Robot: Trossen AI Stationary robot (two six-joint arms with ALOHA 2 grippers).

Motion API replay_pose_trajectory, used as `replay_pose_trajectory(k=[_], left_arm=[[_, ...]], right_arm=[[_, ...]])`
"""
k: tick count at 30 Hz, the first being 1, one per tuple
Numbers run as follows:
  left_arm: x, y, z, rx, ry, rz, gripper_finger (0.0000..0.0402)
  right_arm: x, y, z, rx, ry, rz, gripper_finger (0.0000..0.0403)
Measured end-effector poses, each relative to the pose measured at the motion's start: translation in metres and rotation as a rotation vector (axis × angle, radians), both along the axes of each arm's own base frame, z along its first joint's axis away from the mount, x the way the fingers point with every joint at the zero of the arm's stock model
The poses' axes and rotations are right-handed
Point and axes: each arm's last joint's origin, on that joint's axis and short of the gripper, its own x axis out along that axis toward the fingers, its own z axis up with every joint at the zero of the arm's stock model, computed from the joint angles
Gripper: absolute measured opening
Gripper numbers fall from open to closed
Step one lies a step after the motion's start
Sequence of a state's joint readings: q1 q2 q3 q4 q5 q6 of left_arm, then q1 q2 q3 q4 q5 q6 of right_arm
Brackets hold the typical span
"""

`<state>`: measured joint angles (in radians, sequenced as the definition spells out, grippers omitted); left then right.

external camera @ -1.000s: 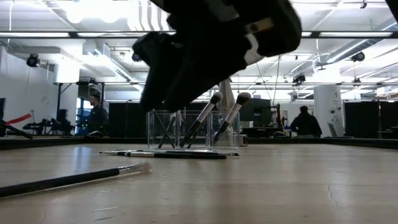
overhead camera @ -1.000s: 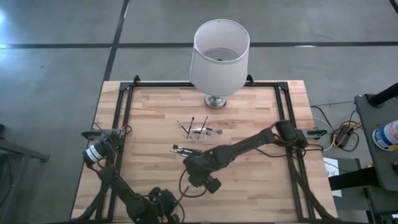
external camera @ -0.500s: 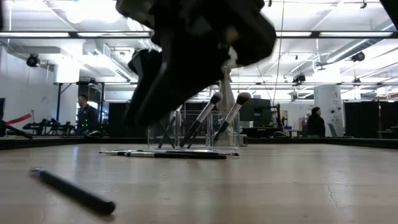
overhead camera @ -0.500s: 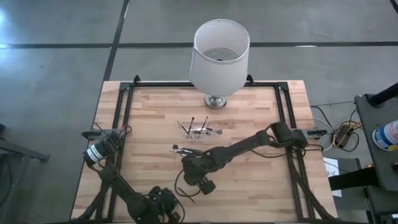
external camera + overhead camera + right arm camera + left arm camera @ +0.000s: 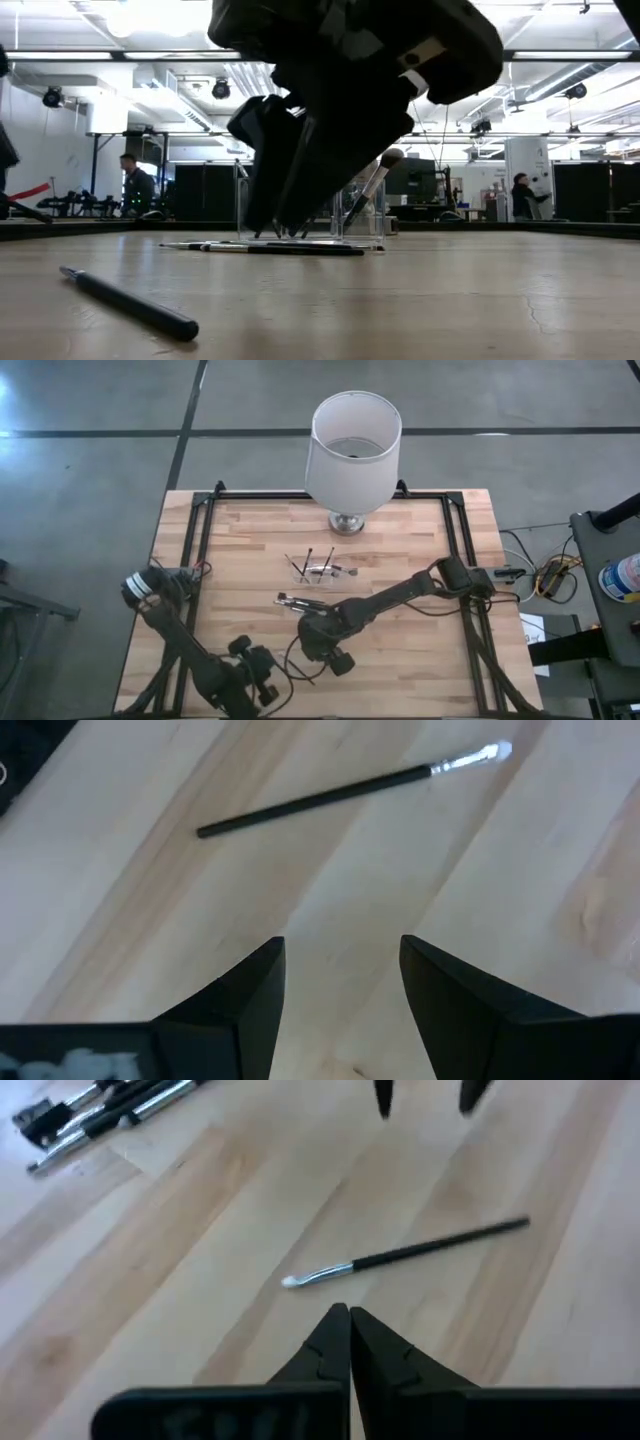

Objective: Put items in baskets/containers
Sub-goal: Put the eyeshadow brush into the transparent organizer

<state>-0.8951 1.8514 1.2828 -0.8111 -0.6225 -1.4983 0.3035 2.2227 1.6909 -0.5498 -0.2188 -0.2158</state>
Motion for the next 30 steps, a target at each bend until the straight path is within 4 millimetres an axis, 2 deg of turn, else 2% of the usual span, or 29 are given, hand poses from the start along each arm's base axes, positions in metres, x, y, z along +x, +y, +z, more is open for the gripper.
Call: replay_pose_trajectory(k=[3, 5, 8, 11, 17, 24, 30], left_arm=[[-0.004, 0.013, 0.002, -0.005, 0.079, -0.104, 0.0024], [-0.007, 0.022, -0.005, -0.021, 0.131, -0.159, 0.0046], [-0.008, 0.038, -0.015, -0.138, 0.138, -0.115, 0.0070], [-0.008, 0.055, -0.018, -0.276, 0.074, -0.051, 0.0077], [-0.011, 0.085, -0.014, -0.404, -0.065, 0.011, 0.0066], [-0.010, 0.088, -0.033, -0.520, -0.100, -0.017, 0.0048], [-0.007, 0.088, -0.038, -0.507, -0.111, -0.004, 0.0046]], right_arm=[[-0.001, -0.002, 0.000, 0.004, 0.019, -0.021, 0.0194], [-0.001, -0.002, -0.001, 0.013, 0.040, -0.053, 0.0194], [-0.004, -0.002, -0.002, 0.031, 0.084, -0.113, 0.0194], [-0.007, -0.001, -0.005, 0.051, 0.128, -0.177, 0.0194], [-0.010, 0.007, -0.006, 0.067, 0.145, -0.223, 0.0194], [-0.007, 0.004, -0.003, 0.051, 0.107, -0.300, 0.0194], [-0.007, 0.004, 0.007, 0.050, 0.076, -0.302, 0.0194]])
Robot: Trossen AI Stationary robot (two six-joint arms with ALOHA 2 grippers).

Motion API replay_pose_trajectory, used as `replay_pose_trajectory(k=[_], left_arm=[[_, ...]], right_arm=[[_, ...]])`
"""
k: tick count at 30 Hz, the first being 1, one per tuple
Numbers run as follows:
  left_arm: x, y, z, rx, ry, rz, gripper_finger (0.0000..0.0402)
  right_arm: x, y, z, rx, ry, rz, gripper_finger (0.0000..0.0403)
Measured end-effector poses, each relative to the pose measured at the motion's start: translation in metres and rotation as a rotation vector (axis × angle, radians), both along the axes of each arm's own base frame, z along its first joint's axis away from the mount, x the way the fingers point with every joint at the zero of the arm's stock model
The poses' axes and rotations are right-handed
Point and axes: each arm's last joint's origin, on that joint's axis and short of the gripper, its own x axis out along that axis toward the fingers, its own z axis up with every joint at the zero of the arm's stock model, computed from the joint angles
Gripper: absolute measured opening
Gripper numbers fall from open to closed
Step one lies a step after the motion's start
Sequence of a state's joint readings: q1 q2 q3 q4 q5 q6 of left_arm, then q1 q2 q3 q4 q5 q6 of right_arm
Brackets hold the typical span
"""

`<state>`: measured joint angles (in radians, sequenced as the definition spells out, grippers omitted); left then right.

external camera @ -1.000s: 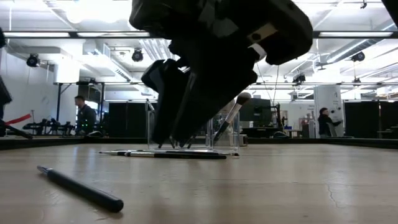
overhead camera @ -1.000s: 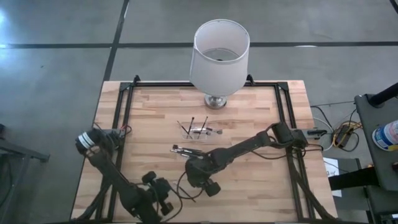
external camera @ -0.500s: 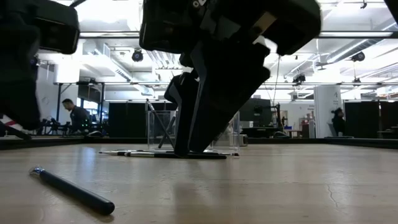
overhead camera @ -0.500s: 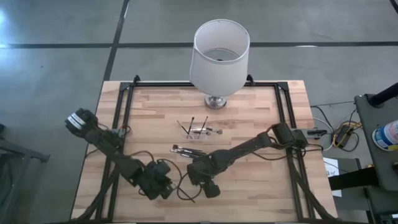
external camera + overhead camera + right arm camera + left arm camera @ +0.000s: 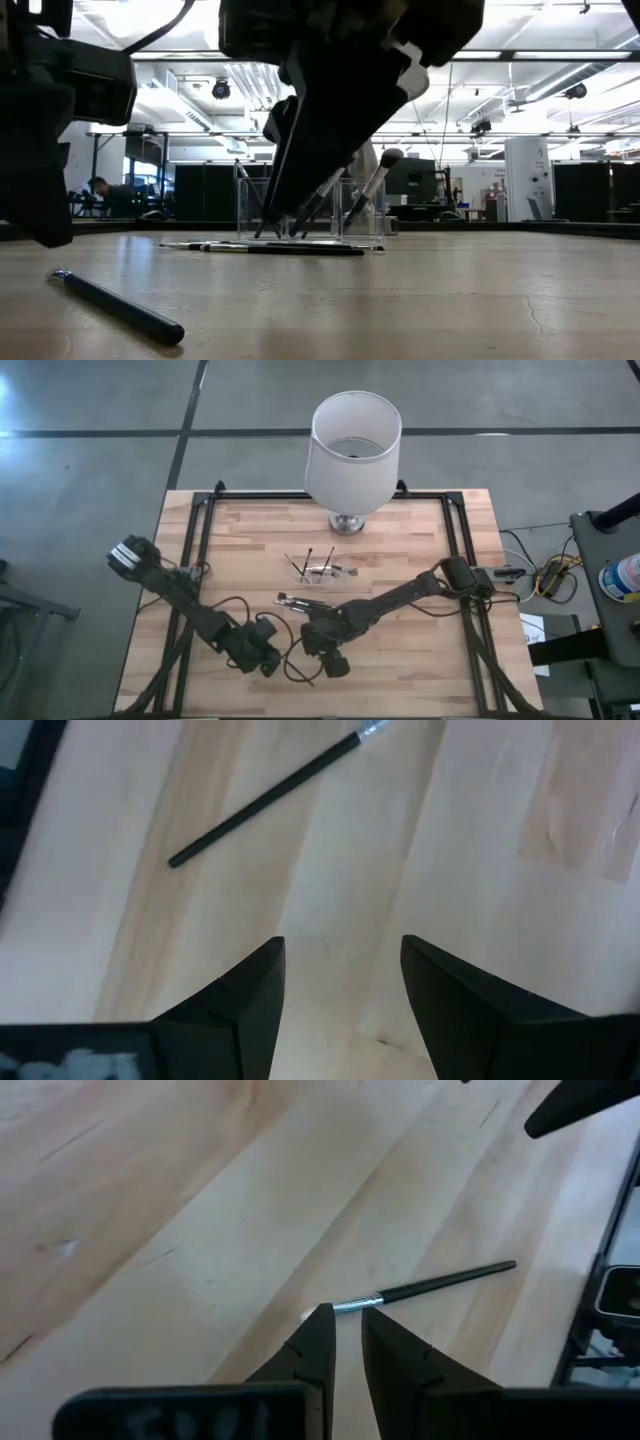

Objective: Put items in baskets/containers
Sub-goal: Put the eyeshadow brush into the transparent organizer

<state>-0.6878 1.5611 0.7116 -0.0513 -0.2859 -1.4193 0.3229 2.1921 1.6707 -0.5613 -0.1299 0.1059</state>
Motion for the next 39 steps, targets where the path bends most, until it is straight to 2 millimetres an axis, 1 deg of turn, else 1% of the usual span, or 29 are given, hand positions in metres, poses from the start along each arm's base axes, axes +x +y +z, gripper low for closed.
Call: replay_pose_trajectory(k=[17, 26, 28, 30, 33, 39], left_arm=[[0.006, -0.001, -0.015, -0.002, 0.025, 0.020, 0.0046], [0.006, -0.001, -0.015, -0.013, 0.030, 0.023, 0.0046], [0.006, -0.001, -0.015, -0.013, 0.030, 0.024, 0.0046], [0.006, -0.001, -0.015, -0.013, 0.030, 0.024, 0.0046], [0.006, -0.001, -0.015, -0.013, 0.031, 0.024, 0.0046], [0.006, -0.001, -0.015, -0.013, 0.032, 0.024, 0.0046]], right_arm=[[0.002, -0.009, -0.001, -0.008, 0.004, -0.010, 0.0194], [0.002, -0.008, -0.002, -0.008, 0.007, -0.009, 0.0194], [0.001, -0.009, -0.002, 0.004, 0.018, -0.009, 0.0194], [0.000, -0.009, -0.001, 0.064, 0.046, 0.003, 0.0194], [-0.001, -0.011, 0.001, 0.139, 0.101, -0.065, 0.0194], [0.002, -0.017, 0.003, 0.240, 0.182, -0.368, 0.0194]])
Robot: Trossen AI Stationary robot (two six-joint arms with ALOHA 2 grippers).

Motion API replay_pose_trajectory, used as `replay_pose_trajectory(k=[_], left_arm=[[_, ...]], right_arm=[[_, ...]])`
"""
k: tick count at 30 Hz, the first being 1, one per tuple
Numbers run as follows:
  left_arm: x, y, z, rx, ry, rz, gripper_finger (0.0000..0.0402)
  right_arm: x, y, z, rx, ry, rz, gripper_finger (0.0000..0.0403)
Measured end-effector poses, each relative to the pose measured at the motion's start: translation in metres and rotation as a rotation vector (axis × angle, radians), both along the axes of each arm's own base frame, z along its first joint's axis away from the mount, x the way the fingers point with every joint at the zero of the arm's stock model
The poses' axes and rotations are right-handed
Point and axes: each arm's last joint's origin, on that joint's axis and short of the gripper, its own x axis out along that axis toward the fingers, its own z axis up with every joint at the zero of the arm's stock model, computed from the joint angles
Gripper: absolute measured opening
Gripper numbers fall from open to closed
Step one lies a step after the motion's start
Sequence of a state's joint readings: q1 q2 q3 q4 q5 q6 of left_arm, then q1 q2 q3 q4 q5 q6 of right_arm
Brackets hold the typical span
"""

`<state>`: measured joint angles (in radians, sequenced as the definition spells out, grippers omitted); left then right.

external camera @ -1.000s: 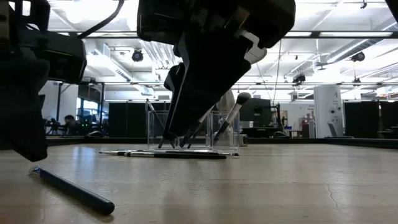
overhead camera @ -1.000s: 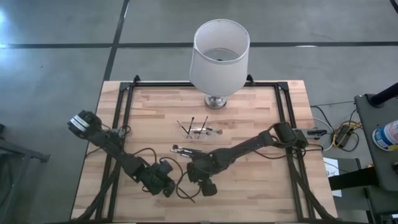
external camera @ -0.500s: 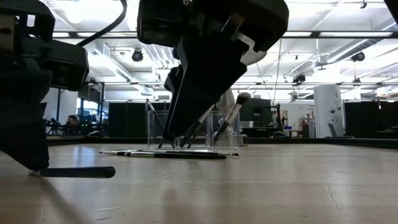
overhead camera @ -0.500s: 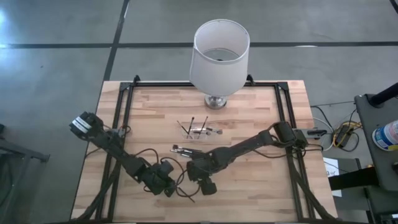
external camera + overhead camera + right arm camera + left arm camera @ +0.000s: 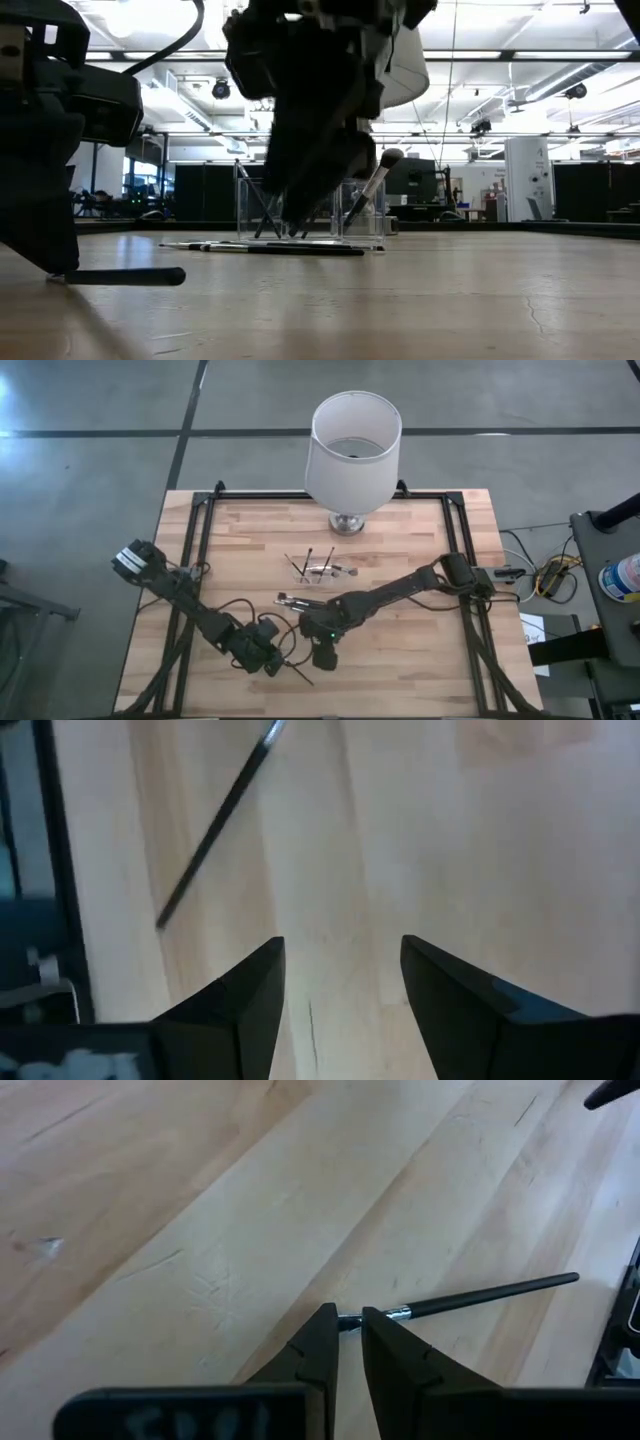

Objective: Put items in baskets/containers
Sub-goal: Put the eyeshadow brush into the transparent organizer

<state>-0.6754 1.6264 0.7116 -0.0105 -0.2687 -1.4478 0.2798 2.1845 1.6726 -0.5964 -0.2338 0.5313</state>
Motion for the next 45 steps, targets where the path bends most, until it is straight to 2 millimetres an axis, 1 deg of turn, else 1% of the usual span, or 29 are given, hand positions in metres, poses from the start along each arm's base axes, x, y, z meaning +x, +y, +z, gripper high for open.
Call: replay_pose_trajectory(k=[3, 6, 9, 11, 13, 15, 17, 20, 21, 24, 27, 30, 32, 36, 42, 45], left_arm=[[0.000, 0.000, 0.000, 0.004, 0.004, 0.002, 0.0046], [0.000, 0.001, 0.000, 0.009, -0.001, 0.012, 0.0046], [0.000, 0.001, 0.000, 0.013, -0.005, 0.020, 0.0046], [0.000, 0.001, 0.000, 0.014, -0.005, 0.020, 0.0046], [0.000, 0.000, 0.000, 0.022, -0.007, 0.010, 0.0046], [-0.001, 0.000, 0.000, 0.032, -0.009, 0.000, 0.0046], [-0.001, 0.001, -0.001, 0.038, -0.010, -0.006, 0.0046], [-0.002, 0.002, -0.003, 0.042, -0.006, -0.006, 0.0046], [-0.003, 0.002, -0.003, 0.044, -0.004, -0.006, 0.0046], [-0.004, 0.003, -0.005, 0.049, 0.000, -0.006, 0.0046], [-0.005, 0.004, -0.007, 0.054, 0.002, -0.005, 0.0046], [-0.005, 0.004, -0.007, 0.063, 0.000, -0.017, 0.0046], [-0.005, 0.004, -0.007, 0.065, 0.000, -0.018, 0.0046], [-0.005, 0.004, -0.007, 0.064, 0.000, -0.018, 0.0046], [-0.005, 0.004, -0.007, 0.071, -0.004, -0.017, 0.0046], [-0.005, 0.004, -0.007, 0.072, -0.005, -0.018, 0.0046]], right_arm=[[-0.002, 0.013, 0.005, -0.024, -0.009, -0.065, 0.0194], [-0.006, 0.037, 0.012, -0.068, -0.043, -0.114, 0.0194], [-0.012, 0.062, 0.022, -0.134, -0.111, -0.202, 0.0194], [-0.017, 0.075, 0.026, -0.167, -0.150, -0.268, 0.0194], [-0.019, 0.083, 0.027, -0.182, -0.175, -0.336, 0.0194], [-0.021, 0.090, 0.022, -0.165, -0.169, -0.400, 0.0194], [-0.022, 0.096, 0.013, -0.142, -0.144, -0.443, 0.0194], [-0.022, 0.107, -0.001, -0.139, -0.115, -0.457, 0.0194], [-0.021, 0.111, -0.003, -0.133, -0.115, -0.455, 0.0194], [-0.012, 0.122, 0.001, -0.103, -0.132, -0.447, 0.0194], [-0.002, 0.127, 0.000, -0.140, -0.115, -0.445, 0.0194], [0.000, 0.127, -0.004, -0.265, -0.077, -0.428, 0.0194], [0.002, 0.128, -0.002, -0.301, -0.064, -0.406, 0.0194], [0.008, 0.134, 0.003, -0.282, -0.099, -0.386, 0.0194], [0.011, 0.141, -0.004, -0.247, -0.099, -0.383, 0.0194], [0.011, 0.142, -0.013, -0.252, -0.080, -0.379, 0.0194]])
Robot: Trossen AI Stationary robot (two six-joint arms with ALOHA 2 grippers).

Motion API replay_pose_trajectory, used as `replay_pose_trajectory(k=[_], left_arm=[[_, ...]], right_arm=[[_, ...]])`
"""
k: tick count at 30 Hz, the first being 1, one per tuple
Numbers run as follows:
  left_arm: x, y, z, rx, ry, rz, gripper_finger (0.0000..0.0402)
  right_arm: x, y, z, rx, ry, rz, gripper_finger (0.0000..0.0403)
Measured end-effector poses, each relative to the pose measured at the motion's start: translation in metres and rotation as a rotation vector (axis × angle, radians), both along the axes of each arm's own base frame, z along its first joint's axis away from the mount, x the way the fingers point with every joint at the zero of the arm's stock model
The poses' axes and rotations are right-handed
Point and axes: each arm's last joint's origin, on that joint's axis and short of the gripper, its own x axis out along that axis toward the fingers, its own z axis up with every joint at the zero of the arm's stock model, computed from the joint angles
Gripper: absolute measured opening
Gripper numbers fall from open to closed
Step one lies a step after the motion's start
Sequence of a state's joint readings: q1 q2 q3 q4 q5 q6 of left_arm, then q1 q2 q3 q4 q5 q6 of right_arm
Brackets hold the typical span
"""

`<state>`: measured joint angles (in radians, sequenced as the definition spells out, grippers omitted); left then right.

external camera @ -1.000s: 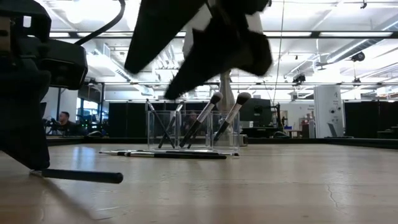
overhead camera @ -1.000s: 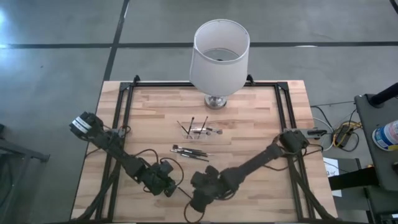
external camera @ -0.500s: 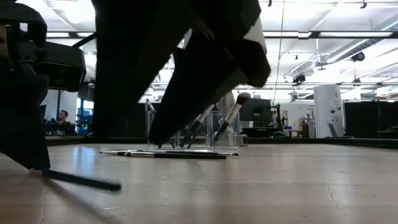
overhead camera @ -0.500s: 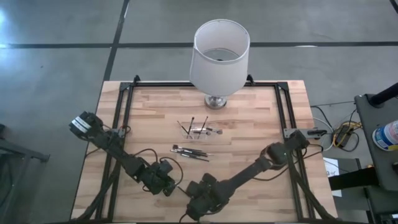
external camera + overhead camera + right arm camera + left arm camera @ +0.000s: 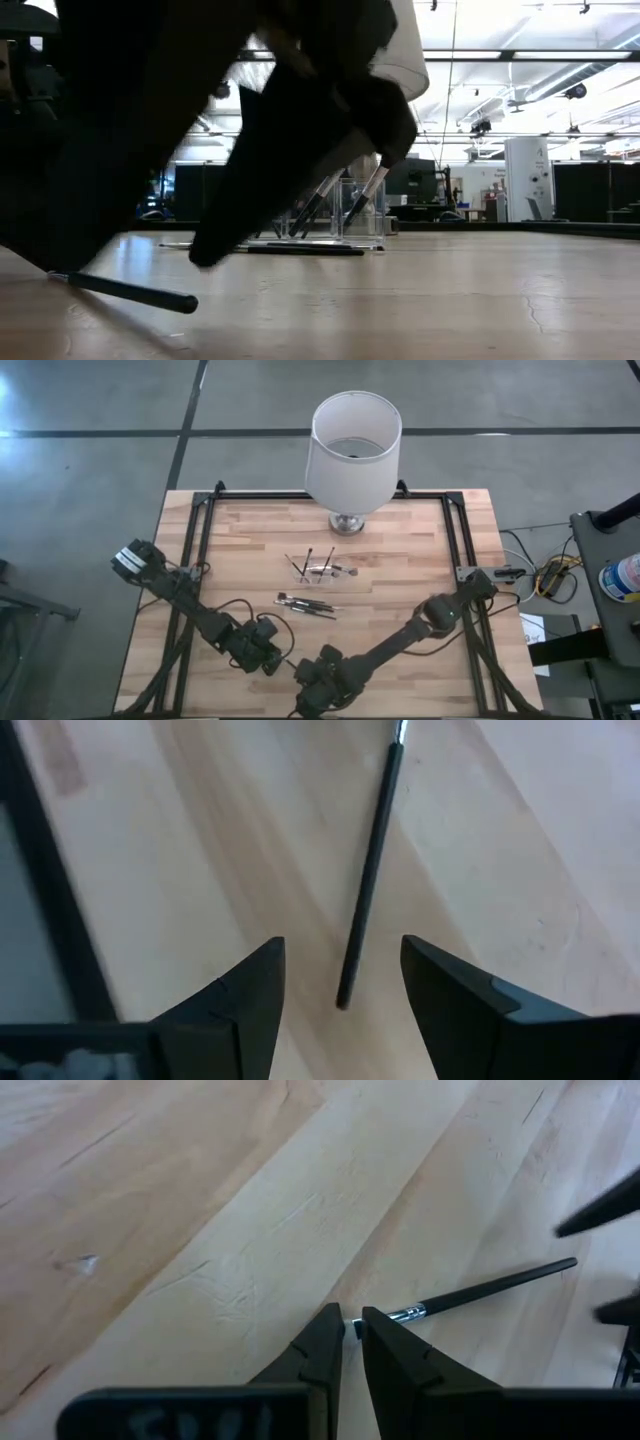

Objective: Put items in baskets/containers
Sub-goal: Put the eyeshadow brush into the transparent organizer

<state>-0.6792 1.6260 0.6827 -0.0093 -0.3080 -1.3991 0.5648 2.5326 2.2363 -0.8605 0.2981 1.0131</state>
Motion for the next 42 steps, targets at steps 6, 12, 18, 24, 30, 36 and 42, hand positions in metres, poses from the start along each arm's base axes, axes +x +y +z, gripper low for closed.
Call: replay_pose_trajectory(k=[6, 12, 18, 24, 30, 36, 42], left_arm=[[0.000, 0.000, 0.000, -0.002, -0.002, 0.005, 0.0046], [-0.001, -0.002, 0.000, -0.002, -0.003, 0.004, 0.0046], [-0.003, -0.003, 0.000, -0.004, -0.003, 0.004, 0.0046], [-0.003, -0.005, 0.000, -0.009, -0.011, 0.006, 0.0046], [-0.003, -0.007, 0.001, -0.011, -0.033, 0.009, 0.0046], [-0.004, -0.009, 0.002, -0.008, -0.054, 0.009, 0.0046], [0.004, -0.015, 0.024, 0.017, -0.172, 0.042, 0.0046]], right_arm=[[0.000, 0.000, -0.003, -0.069, -0.016, 0.042, 0.0194], [-0.004, -0.002, -0.014, -0.085, 0.019, 0.041, 0.0194], [-0.004, -0.003, -0.022, -0.078, 0.017, 0.053, 0.0194], [-0.005, -0.003, -0.028, -0.055, 0.024, 0.066, 0.0177], [-0.006, -0.004, -0.029, -0.067, 0.038, 0.077, 0.0111], [-0.006, -0.004, -0.031, -0.077, 0.038, 0.117, 0.0033], [-0.006, -0.004, -0.029, -0.052, 0.055, 0.148, 0.0015]])
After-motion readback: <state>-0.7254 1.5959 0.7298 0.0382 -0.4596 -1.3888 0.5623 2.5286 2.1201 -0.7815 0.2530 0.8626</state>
